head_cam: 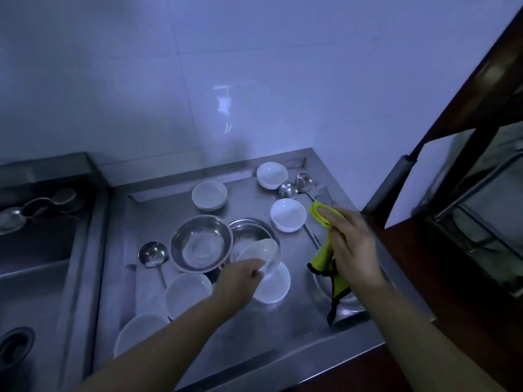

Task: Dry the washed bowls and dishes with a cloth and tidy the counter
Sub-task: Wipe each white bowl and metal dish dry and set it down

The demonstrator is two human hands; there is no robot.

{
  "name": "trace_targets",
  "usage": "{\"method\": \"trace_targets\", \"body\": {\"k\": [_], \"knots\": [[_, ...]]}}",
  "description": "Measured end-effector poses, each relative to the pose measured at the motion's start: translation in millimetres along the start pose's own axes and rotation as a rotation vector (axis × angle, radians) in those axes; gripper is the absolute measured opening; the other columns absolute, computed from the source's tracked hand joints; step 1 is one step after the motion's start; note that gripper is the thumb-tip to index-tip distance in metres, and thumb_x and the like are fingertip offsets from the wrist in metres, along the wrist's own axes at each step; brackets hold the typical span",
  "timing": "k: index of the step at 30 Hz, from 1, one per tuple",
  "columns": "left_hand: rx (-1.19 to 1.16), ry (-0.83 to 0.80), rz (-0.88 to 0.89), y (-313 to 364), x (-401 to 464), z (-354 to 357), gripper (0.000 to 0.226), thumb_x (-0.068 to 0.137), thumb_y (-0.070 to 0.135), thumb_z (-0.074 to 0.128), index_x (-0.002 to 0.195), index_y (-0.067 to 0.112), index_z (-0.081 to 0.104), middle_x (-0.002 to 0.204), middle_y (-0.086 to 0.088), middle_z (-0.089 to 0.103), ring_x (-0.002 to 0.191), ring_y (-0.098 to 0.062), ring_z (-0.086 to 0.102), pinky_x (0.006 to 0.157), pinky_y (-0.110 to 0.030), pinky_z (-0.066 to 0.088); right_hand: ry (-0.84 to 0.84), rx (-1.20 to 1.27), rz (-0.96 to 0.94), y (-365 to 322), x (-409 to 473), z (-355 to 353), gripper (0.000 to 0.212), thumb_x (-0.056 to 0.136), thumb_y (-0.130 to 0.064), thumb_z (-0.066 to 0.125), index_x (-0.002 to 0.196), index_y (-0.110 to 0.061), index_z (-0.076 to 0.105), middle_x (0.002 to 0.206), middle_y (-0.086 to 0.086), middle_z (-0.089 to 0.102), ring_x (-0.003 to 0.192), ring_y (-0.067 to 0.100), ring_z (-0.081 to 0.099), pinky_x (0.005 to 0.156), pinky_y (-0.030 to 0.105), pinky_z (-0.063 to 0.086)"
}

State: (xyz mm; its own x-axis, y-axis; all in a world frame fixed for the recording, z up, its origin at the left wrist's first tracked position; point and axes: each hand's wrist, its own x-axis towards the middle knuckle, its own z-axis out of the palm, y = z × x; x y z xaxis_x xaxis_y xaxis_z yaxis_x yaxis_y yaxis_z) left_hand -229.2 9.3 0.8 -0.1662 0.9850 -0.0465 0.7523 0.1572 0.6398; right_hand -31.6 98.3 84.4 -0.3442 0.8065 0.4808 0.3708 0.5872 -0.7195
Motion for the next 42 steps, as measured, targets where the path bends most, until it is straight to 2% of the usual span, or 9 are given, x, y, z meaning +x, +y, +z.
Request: {"method": "trace_targets", "body": {"k": [3,6,8,12,18,25,31,36,42], "knots": [[0.262,-0.091,0.069,-14,3,36,0.030,0.095,0.025,0.040,0.118,0.023,0.058,0.116,-0.003,0.064,0.107,-0.024,0.057,0.083,-0.028,0.040,0.025,-0.025,0.076,28,-9,0,0.044,0.086,0.007,0.044,0.118,-0.013,0.066,0.121,0.006,0.060,0.113,0.023,0.057,0.098,0.040,0.045],[0.452,-0.215,0.099,-24,6,58,0.037,0.095,0.027,0.041,0.130,0.027,0.051,0.122,-0.003,0.062,0.111,-0.025,0.056,0.089,-0.031,0.042,0.043,-0.045,0.097,40,-14,4,0.045,0.084,0.007,0.043,0.118,-0.010,0.066,0.120,0.006,0.061,0.113,0.023,0.057,0.097,0.042,0.046],[0.514,-0.263,0.161,-26,5,62,0.035,0.088,0.031,0.055,0.123,0.027,0.057,0.112,-0.004,0.066,0.101,-0.024,0.062,0.082,-0.031,0.048,0.045,-0.033,0.112,42,-17,7,0.044,0.084,0.005,0.043,0.118,-0.010,0.066,0.118,0.006,0.061,0.111,0.023,0.057,0.097,0.034,0.045],[0.531,-0.218,0.276,-27,1,68,0.046,0.028,0.030,0.091,0.070,0.028,0.073,0.055,0.007,0.063,0.047,-0.010,0.061,0.039,-0.016,0.043,0.038,-0.048,0.161,41,-20,13,0.043,0.083,0.007,0.043,0.117,-0.008,0.066,0.117,0.011,0.061,0.109,0.021,0.056,0.096,0.023,0.042],[0.517,-0.230,0.320,-27,-5,74,0.043,0.026,0.025,0.091,0.063,0.025,0.070,0.049,0.008,0.060,0.042,-0.011,0.058,0.032,-0.017,0.040,0.013,0.004,0.208,35,-18,22,0.046,0.086,0.015,0.046,0.118,-0.012,0.065,0.119,0.008,0.061,0.108,0.008,0.055,0.097,0.021,0.042],[0.482,-0.051,0.342,-21,-9,67,0.045,0.029,0.027,0.091,0.070,0.024,0.074,0.059,0.009,0.068,0.051,-0.010,0.064,0.039,-0.016,0.045,-0.032,0.034,0.209,28,-18,39,0.041,0.088,0.010,0.047,0.118,-0.009,0.066,0.118,0.010,0.061,0.109,0.024,0.058,0.094,0.045,0.048],[0.215,0.331,0.004,-73,-30,7,0.033,0.070,0.008,0.069,0.102,0.004,0.068,0.097,-0.006,0.069,0.085,-0.029,0.065,0.074,-0.035,0.052,-0.083,0.041,0.149,6,-17,62,0.040,0.086,0.000,0.043,0.115,-0.015,0.066,0.114,-0.005,0.058,0.106,0.021,0.057,0.093,0.030,0.046],[0.369,0.051,-0.622,-139,-48,-27,0.039,0.090,0.023,0.055,0.121,0.001,0.051,0.117,-0.018,0.058,0.108,-0.034,0.053,0.093,-0.039,0.039,-0.125,0.049,0.160,-11,-25,79,0.041,0.083,-0.001,0.043,0.114,-0.014,0.067,0.115,0.000,0.059,0.109,0.021,0.056,0.095,0.021,0.042],[0.379,0.043,-0.529,-161,-43,-31,0.004,0.082,0.003,0.061,0.084,0.000,0.060,0.089,-0.015,0.068,0.078,-0.024,0.065,0.067,-0.025,0.049,-0.168,0.064,0.154,-28,-35,91,0.040,0.083,-0.003,0.044,0.113,-0.016,0.066,0.116,0.005,0.062,0.112,0.018,0.055,0.097,0.019,0.040]]}}
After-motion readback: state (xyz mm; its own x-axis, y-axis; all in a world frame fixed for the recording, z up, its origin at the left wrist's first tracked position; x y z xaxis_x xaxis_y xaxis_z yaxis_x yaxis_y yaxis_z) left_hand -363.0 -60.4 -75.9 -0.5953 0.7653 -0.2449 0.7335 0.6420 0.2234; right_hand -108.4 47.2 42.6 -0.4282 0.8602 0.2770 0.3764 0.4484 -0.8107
